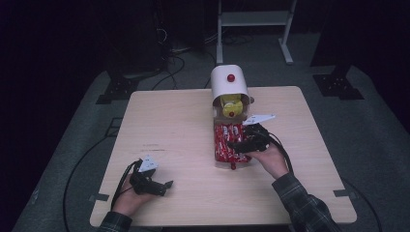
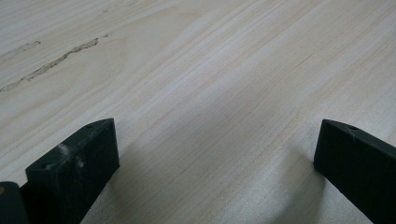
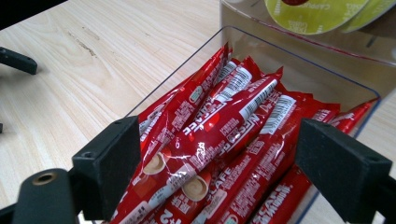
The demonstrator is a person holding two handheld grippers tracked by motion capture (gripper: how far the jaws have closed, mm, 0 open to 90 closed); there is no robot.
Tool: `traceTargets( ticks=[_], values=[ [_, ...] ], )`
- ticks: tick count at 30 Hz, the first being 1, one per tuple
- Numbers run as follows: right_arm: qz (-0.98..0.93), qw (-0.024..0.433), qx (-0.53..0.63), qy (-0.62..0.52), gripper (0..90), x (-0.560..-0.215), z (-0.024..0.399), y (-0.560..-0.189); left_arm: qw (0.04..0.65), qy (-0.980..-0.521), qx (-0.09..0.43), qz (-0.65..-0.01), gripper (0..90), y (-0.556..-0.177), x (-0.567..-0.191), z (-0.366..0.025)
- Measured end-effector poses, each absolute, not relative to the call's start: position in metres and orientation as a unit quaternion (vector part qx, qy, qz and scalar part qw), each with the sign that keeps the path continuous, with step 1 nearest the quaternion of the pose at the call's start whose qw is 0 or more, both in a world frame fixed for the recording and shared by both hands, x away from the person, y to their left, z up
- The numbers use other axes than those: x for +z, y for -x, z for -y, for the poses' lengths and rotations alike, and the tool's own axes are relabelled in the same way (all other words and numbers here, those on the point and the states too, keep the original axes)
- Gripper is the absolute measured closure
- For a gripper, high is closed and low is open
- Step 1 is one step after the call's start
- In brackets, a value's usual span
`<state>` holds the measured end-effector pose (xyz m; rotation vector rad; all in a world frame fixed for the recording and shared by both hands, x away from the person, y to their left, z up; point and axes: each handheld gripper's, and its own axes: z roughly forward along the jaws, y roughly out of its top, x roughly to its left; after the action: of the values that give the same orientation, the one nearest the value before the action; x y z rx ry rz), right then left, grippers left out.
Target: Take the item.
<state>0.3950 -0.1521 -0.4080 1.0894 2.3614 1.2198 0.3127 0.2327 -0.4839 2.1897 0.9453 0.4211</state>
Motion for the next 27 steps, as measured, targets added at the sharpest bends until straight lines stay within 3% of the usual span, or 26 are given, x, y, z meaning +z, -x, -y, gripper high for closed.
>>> traceTargets(
  ticks=[27],
  values=[
    [-0.825,0.121,0.417,-0.363,40.0,-0.424,0.138,-0.398,0.352,-0.846,0.163,-0.365,0.0,-0.313,-0.484,-0.233]
  ],
)
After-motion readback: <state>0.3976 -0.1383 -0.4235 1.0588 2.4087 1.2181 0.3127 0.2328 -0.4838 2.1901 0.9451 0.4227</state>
